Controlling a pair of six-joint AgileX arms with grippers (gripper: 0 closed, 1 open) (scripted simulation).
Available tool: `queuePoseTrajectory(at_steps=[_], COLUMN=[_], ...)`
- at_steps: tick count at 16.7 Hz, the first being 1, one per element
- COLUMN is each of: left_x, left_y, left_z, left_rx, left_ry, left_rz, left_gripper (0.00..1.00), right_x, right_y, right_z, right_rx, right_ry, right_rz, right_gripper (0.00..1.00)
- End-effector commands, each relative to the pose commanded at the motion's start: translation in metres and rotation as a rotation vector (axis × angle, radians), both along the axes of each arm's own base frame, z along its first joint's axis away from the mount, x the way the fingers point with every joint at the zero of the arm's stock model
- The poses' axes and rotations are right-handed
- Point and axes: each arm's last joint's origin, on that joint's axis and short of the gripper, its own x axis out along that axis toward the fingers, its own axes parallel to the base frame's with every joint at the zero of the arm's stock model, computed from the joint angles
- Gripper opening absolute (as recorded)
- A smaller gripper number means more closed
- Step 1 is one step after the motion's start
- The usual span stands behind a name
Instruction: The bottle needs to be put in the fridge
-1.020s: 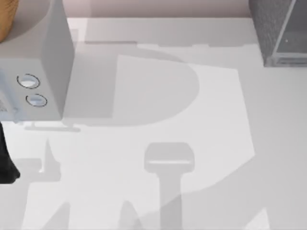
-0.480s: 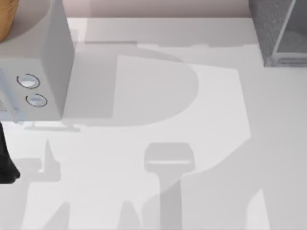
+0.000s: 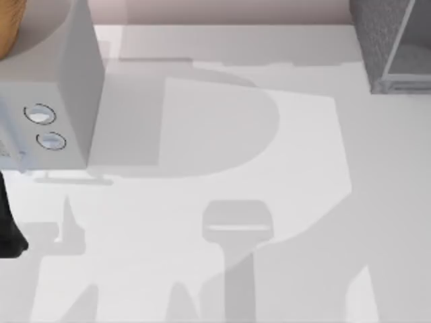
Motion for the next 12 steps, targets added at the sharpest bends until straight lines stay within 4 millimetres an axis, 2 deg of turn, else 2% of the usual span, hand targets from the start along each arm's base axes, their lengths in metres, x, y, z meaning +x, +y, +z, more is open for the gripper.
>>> queuePoseTrajectory(at_steps=[6,12], left_x=[0.0,0.0], left_y=[0.0,0.0], left_z=[0.0,0.0], left_rx=[0.0,0.0], left_ry=[0.0,0.0], left_rz=[0.0,0.0], left_gripper=[1.0,1.0], right_x=[0.0,0.0], right_y=[0.0,0.0], right_z=[0.0,0.0], right_rx=[0.0,0.0], right_ry=[0.0,0.0], right_rz=[0.0,0.0], right_gripper=[0.98,1.0])
